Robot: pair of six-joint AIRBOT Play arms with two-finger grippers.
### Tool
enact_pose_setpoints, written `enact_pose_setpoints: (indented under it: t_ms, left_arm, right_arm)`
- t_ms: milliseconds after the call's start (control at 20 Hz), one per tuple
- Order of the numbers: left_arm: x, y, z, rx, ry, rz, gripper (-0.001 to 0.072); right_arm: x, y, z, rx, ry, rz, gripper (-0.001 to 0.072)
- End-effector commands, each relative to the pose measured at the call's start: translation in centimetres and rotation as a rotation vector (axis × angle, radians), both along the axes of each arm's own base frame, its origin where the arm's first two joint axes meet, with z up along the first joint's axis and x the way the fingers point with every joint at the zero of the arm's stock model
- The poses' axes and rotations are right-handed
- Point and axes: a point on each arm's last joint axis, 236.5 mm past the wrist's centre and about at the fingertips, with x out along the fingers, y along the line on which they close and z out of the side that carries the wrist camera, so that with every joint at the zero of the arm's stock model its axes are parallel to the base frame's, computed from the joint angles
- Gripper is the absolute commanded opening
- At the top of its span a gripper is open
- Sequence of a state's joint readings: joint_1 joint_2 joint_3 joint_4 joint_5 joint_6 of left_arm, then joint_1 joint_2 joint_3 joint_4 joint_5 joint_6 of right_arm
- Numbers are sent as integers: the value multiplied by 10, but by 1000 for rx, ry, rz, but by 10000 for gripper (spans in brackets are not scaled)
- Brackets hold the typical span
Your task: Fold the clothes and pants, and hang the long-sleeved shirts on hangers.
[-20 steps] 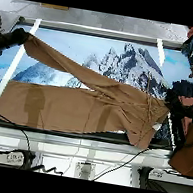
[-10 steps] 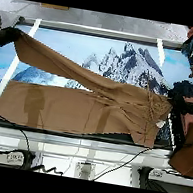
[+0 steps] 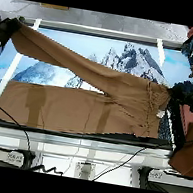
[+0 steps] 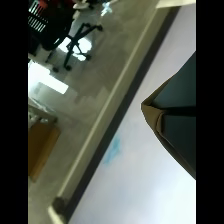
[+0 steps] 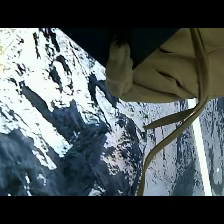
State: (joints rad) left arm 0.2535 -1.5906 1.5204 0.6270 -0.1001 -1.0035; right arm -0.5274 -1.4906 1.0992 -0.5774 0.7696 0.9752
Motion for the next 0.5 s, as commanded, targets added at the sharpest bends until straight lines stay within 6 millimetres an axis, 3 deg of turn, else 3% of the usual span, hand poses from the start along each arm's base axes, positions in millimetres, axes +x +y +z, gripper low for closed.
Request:
enact_pose_setpoints:
  t_ms: [0, 150, 200, 350, 450]
  left_arm:
    - [10, -37, -70, 41, 219, -187, 12]
    - [-30, -62, -159, 159, 579, -413, 11]
    - [-46, -60, -176, 188, 672, -446, 11]
    - [-79, -24, -197, 183, 845, -369, 12]
    - [-101, -11, -209, 148, 937, -361, 12]
  right_arm:
    - [5, 2, 6, -7, -14, 2, 37]
    - [4, 3, 5, -10, -8, 10, 37]
    - [4, 2, 5, -11, -9, 10, 37]
    - [1, 1, 2, -32, 3, 19, 37]
    - [-3, 0, -4, -63, 26, 40, 37]
